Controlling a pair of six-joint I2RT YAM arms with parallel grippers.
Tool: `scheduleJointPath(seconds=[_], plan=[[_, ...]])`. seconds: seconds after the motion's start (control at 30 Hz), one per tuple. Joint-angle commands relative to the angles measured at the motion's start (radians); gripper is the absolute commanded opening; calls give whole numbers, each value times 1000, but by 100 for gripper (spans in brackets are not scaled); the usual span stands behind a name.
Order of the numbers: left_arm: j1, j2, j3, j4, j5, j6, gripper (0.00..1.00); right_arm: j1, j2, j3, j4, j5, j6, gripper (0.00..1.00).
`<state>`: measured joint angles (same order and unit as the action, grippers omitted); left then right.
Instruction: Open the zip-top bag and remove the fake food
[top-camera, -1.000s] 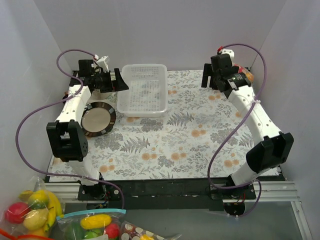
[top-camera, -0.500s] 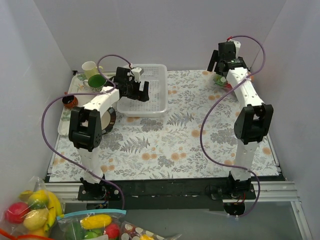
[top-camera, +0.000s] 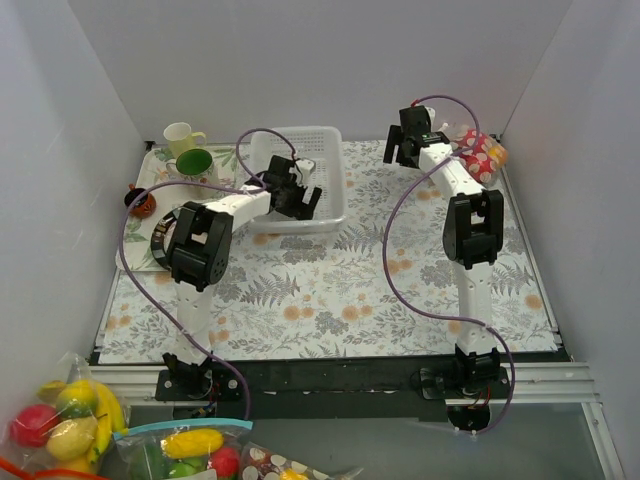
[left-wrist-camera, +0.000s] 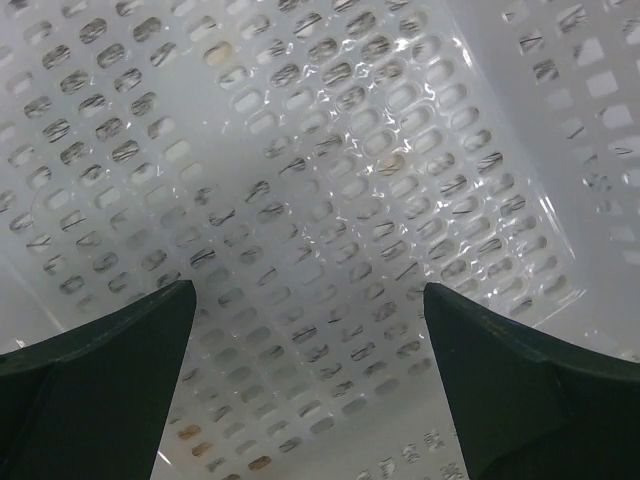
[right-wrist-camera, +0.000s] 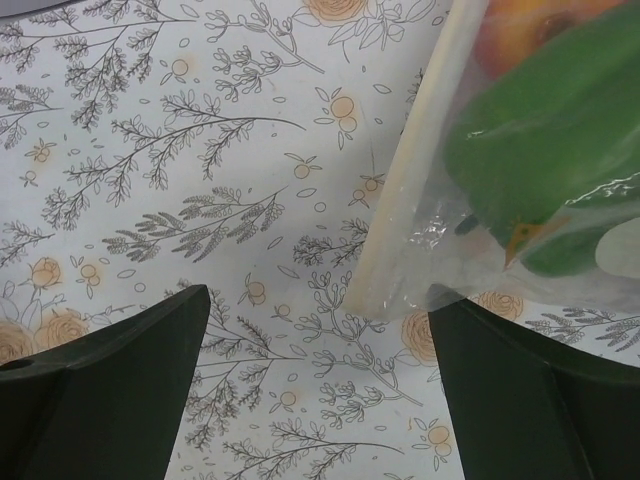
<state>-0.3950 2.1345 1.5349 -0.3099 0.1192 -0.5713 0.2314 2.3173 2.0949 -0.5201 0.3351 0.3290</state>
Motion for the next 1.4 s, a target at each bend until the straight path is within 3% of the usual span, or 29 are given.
scheduleJointPath(seconds=[0.0, 0.2, 0.4, 0.63, 0.7, 0.8, 0.83, 0.93, 1.0, 1.23, 1.37], plan=[[-100, 31, -19, -12, -12, 5, 98, -4, 4, 58, 60, 85, 16, 98], [-188, -36, -148, -15, -9, -4, 98, -20, -33, -62, 117, 179, 87, 98], [-241, -135, -263, -64, 16, -36, 98, -27, -50, -118, 123, 170, 127, 96], [-301, -287, -381, -173, 126, -75, 98, -27, -107, -222, 155, 165, 128, 76], [-311, -317, -404, -208, 157, -88, 98, -27, -127, -266, 181, 163, 120, 79], [-320, -366, -430, -224, 209, -99, 98, -27, -186, -323, 241, 109, 117, 94], [-321, -375, -424, -230, 229, -99, 98, -27, -206, -347, 273, 84, 122, 98], [-321, -392, -348, -276, 270, -104, 98, -23, -275, -444, 403, 42, 165, 98], [-321, -398, -279, -323, 283, -108, 98, -23, -271, -414, 408, 47, 215, 98], [-286, -433, 2, -327, 174, -82, 98, -27, -93, -126, 197, 153, 390, 98], [-187, -415, 30, -243, 114, -52, 98, -35, -16, -64, 100, 171, 476, 98]])
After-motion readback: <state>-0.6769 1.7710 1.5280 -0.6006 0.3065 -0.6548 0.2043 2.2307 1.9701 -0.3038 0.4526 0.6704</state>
